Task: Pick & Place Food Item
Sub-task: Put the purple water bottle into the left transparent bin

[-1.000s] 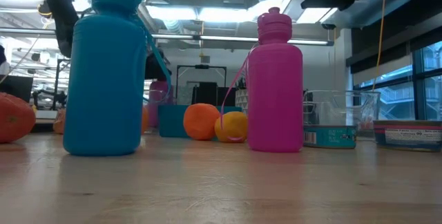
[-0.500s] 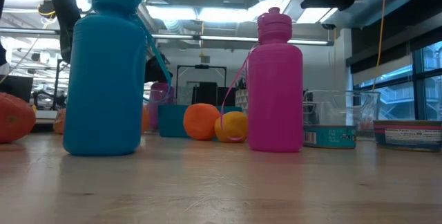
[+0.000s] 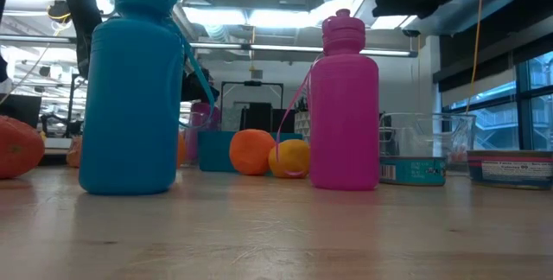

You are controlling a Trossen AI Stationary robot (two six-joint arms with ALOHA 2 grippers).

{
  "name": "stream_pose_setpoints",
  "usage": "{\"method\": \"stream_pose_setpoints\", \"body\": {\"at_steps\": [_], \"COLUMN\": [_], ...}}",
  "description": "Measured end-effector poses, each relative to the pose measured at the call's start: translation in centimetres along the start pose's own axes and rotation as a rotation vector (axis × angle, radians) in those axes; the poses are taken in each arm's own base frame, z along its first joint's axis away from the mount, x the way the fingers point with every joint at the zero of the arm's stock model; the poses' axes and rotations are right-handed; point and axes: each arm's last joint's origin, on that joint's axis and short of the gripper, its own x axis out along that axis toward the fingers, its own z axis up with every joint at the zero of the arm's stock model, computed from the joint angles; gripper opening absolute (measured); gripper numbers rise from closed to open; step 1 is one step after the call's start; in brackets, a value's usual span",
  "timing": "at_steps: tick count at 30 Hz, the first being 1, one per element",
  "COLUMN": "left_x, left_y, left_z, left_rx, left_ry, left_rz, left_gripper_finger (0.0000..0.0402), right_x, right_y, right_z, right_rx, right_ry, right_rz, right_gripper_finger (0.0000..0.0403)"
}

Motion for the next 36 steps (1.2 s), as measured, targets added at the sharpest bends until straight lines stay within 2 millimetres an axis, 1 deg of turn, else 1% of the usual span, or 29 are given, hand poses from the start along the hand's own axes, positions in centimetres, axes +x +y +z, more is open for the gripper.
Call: {"method": "stream_pose_setpoints", "body": {"at_steps": [8, 17, 30, 36], "left_x": [0.0, 0.0, 0.0, 0.0], "left_y": [0.1, 0.3, 0.2, 0.9], "left_z": [0.0, -0.1, -0.2, -0.2], "left_rx": [-0.009, -0.063, -0.104, -0.156], "left_ry": [0.001, 0.013, 0.023, 0.018], "left_rz": [0.013, 0.074, 0.049, 0.045], "left_gripper_finger": [0.0185, 0.0213, 0.0247, 0.0274], "right_x": [1.0, 1.3, 1.3, 1.3], "right_y": [0.1, 0.2, 0.2, 0.2], "right_z": [-0.4, -0.4, -0.3, -0.3], "right_rx": [-0.012, -0.02, -0.018, -0.018], "right_ry": [0.035, 0.032, 0.028, 0.028], "right_rz": [-0.014, -0.002, 0.007, 0.007], "right_gripper_finger": [0.0242, 0.0242, 0.0242, 0.0242]}}
